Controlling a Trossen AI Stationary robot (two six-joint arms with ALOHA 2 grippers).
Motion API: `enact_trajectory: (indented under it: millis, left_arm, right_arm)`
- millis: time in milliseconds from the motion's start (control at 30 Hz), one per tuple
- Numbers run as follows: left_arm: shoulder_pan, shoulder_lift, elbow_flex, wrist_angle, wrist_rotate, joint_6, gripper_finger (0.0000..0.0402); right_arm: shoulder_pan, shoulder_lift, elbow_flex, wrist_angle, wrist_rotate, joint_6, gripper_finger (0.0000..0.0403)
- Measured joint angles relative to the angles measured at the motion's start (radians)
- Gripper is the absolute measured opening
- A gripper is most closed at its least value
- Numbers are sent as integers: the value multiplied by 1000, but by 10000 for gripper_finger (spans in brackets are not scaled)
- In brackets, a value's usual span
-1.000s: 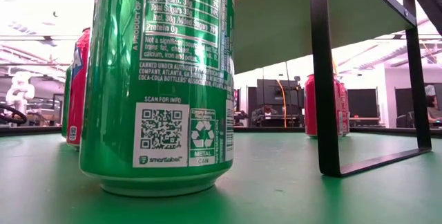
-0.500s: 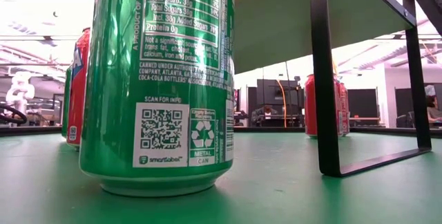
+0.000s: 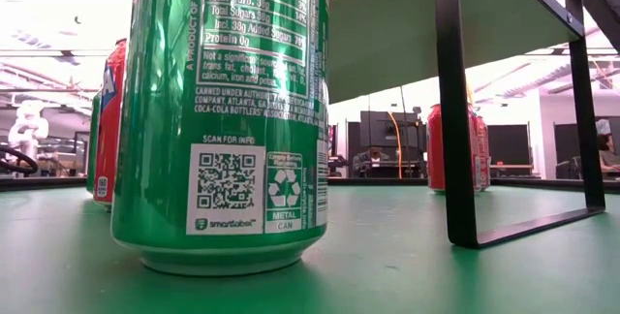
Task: Place canned beverage on shelf
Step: Put the red soda can on the shelf aligned with the other red soda can
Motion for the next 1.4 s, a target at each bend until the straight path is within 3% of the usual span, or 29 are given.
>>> enact_trajectory:
  millis: [1400]
  left_arm:
    - [0, 0, 0, -21, 6, -7, 398]
  right_arm:
    - [-5, 35, -1, 66, 23, 8, 318]
